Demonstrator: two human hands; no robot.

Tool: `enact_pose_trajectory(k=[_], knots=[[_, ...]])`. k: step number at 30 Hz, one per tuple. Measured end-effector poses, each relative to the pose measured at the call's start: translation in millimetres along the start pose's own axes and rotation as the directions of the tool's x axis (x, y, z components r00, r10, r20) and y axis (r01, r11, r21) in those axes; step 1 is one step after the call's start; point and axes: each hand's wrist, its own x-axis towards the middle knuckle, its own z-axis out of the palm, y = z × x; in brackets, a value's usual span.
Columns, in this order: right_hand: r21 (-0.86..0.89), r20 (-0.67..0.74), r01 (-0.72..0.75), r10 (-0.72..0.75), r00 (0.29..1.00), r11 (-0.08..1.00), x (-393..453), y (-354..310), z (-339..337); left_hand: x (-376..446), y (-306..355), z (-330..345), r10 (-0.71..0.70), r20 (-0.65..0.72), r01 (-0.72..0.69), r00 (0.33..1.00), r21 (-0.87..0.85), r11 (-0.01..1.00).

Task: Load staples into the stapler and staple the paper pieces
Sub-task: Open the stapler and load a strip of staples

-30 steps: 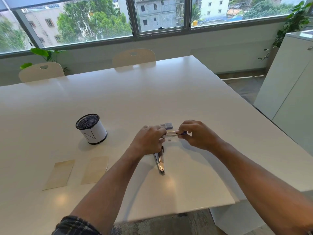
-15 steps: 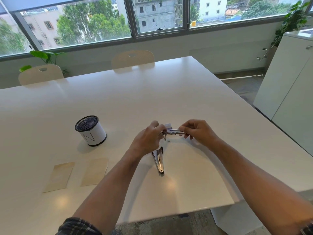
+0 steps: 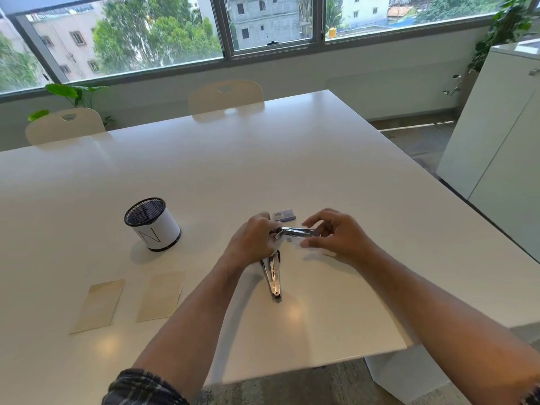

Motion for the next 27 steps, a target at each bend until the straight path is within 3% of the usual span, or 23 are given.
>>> enact_pose_trajectory(k=[3, 7, 12, 18, 23, 27], knots=[[-0.151, -0.039, 0.056, -0.062, 0.997, 0.987, 0.4, 3.7, 0.7, 4.7, 1.5, -0.2, -0.015, 0.056, 0.016, 0.998, -0.011, 1.0], [-0.258, -0.144, 0.019, -0.058, 0.988, 0.966, 3.8, 4.7, 4.0, 9.0, 1.4, 2.7, -0.022, 0.077, 0.024, 0.997, -0.021, 0.999], [-0.427, -0.111, 0.063, -0.122, 0.986, 0.902, 6.6, 1.6, 4.2, 9.7, -3.1, 3.0, -0.009, 0.001, 0.008, 1.0, 0.067, 0.998], [-0.508, -0.097, 0.107, -0.18, 0.979, 0.855, 6.0, 2.2, 6.9, 8.9, -5.5, 3.1, 0.02, -0.112, -0.006, 0.993, 0.121, 0.993], [-0.557, -0.105, 0.128, -0.223, 0.969, 0.82, 5.3, 0.5, 10.6, 4.0, -2.6, 0.9, -0.006, -0.145, 0.006, 0.989, -0.007, 1.0], [-0.652, -0.058, 0.202, -0.314, 0.948, 0.731, 2.3, -6.9, 11.0, -0.8, -0.4, 0.0, -0.039, -0.222, 0.041, 0.974, 0.006, 0.999]])
